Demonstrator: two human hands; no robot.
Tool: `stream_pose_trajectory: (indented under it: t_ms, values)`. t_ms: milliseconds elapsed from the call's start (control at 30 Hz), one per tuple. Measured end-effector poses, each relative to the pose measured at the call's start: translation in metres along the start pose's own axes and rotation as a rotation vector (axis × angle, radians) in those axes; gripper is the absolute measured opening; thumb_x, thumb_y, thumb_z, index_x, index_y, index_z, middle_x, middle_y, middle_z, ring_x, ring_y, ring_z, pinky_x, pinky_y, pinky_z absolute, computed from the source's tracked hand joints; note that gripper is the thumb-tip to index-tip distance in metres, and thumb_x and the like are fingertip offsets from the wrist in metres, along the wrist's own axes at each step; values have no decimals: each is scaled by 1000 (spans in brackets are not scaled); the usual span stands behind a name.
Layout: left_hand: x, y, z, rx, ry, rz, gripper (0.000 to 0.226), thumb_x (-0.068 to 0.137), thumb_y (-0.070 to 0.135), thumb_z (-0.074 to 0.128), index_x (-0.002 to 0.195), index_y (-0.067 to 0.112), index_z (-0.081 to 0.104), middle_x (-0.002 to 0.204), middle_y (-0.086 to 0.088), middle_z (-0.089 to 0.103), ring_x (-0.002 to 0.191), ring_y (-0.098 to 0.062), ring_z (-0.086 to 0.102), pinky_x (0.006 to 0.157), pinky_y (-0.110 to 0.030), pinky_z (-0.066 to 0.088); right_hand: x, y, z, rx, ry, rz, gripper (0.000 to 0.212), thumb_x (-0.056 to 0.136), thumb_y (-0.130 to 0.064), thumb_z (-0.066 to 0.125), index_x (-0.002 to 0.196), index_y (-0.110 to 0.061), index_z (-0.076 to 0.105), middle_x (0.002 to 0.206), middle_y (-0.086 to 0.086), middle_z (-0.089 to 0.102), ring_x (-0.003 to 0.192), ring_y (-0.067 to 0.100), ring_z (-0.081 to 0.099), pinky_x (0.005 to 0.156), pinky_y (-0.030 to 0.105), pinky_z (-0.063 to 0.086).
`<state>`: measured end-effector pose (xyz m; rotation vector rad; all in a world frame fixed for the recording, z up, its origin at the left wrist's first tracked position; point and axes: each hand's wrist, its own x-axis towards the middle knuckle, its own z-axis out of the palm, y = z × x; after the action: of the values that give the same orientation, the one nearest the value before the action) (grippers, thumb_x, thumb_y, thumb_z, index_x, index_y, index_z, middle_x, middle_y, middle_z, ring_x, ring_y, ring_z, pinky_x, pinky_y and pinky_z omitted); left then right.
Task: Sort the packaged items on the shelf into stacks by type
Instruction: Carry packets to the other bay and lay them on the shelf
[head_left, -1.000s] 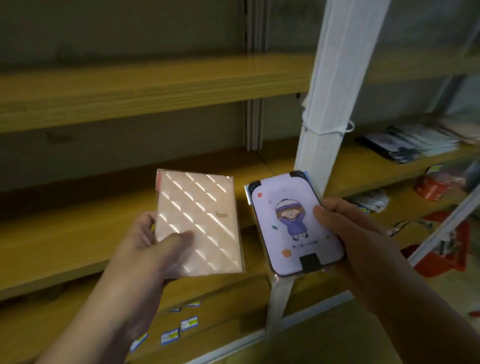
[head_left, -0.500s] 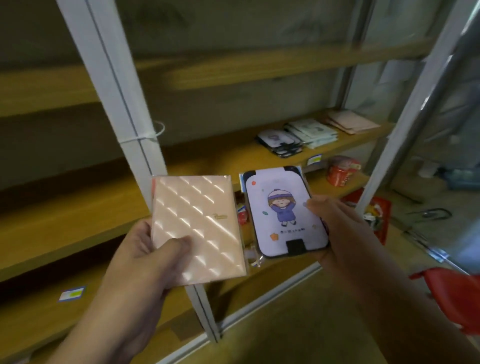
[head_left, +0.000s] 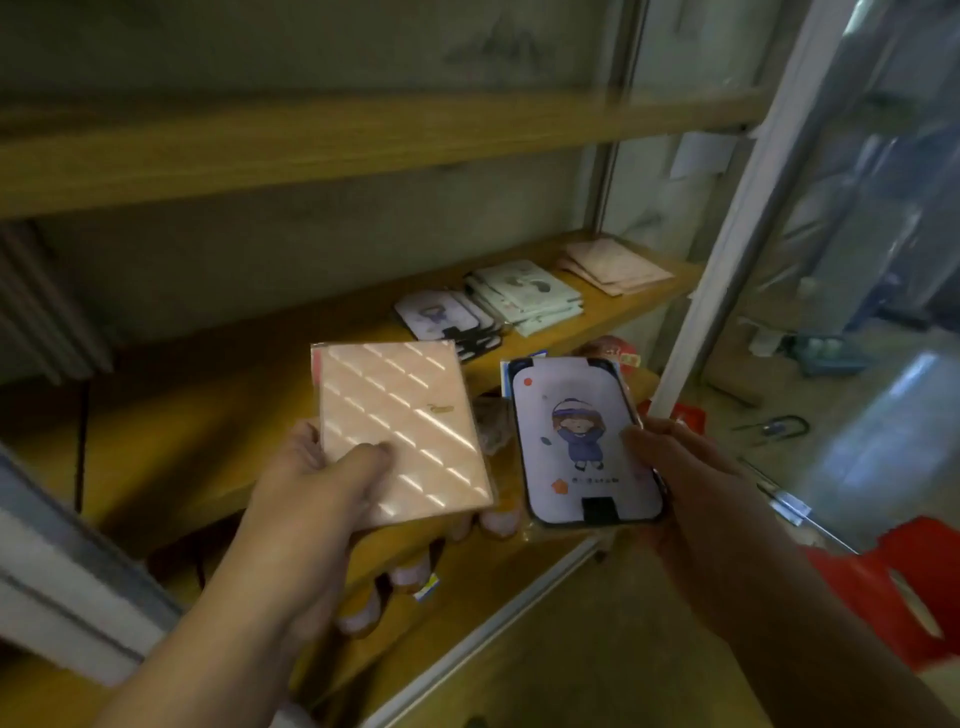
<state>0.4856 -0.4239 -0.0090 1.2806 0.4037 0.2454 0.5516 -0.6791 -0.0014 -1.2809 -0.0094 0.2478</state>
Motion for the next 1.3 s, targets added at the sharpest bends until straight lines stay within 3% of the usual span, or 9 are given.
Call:
stream_pose_trajectory:
  t_ms: [100, 233, 333, 567, 700, 833, 1067, 1133, 1300]
  values:
    - [56, 6, 12, -27, 38, 1, 35, 90, 11, 67, 120, 28, 59, 104, -3, 79, 92, -24, 77, 78, -44, 58, 55, -12, -1, -111, -3, -4, 17, 83, -27, 66, 90, -19, 79, 94, 9, 78, 75, 18, 76, 54, 26, 58]
    - [112, 17, 16, -13, 89, 27, 34, 90, 11, 67, 119, 28, 62, 104, -3, 79, 90, -23, 77, 73, -41, 60, 144, -22, 13, -282, -15, -4, 17, 96, -27, 62, 99, -20, 77, 99, 5, 79, 93, 25, 75, 78, 42, 61]
    - [140, 26, 11, -13, 170, 66, 35, 86, 13, 72, 116, 29, 64, 101, -2, 79, 89, -22, 77, 74, -41, 57, 206, -25, 37, -423, -76, -1, 14, 98, -26, 61, 97, -22, 75, 92, 0, 79, 84, 16, 76, 69, 33, 62]
    - [160, 28, 11, -11, 250, 101, 31, 85, 6, 70, 112, 19, 65, 97, -8, 79, 83, -22, 77, 69, -36, 54, 302, -22, 89, -643, -231, -13, 14, 96, -23, 63, 92, -12, 70, 103, 23, 73, 87, 30, 74, 78, 45, 62]
    - [166, 28, 17, 3, 260, 123, 43, 71, 11, 75, 113, 14, 65, 98, -12, 79, 87, -27, 77, 72, -38, 54, 328, -12, 98, -1032, -220, -176, 35, 92, -34, 63, 91, 0, 71, 83, 23, 73, 65, 28, 73, 67, 47, 61]
    - [173, 25, 27, 34, 310, 140, 54, 60, 18, 85, 111, 17, 67, 101, -12, 78, 90, -30, 76, 75, -42, 54, 333, -5, 94, -1284, -280, -363, 36, 88, -45, 64, 74, -12, 68, 62, 11, 66, 57, 23, 63, 59, 37, 53]
    - [191, 16, 78, 5, 371, 178, 45, 61, 23, 82, 105, 20, 71, 102, -14, 78, 91, -33, 76, 76, -44, 54, 346, -23, 51, -1256, -386, -588, 32, 88, -53, 61, 105, -26, 68, 86, -11, 58, 83, 13, 61, 58, 25, 45]
    - [198, 12, 105, 9, 372, 168, 47, 66, 21, 78, 111, 14, 69, 103, -16, 77, 92, -34, 76, 74, -42, 54, 356, -35, 21, -1213, -406, -618, 39, 89, -47, 64, 120, -23, 68, 104, -8, 62, 92, 11, 61, 73, 29, 52]
    - [231, 3, 188, -18, 373, 127, 26, 84, 7, 69, 110, 10, 67, 90, -10, 77, 71, -20, 74, 50, -30, 54, 383, -70, -68, -1250, -352, -671, 46, 89, -49, 62, 130, -28, 60, 120, -11, 61, 106, 6, 59, 84, 26, 51]
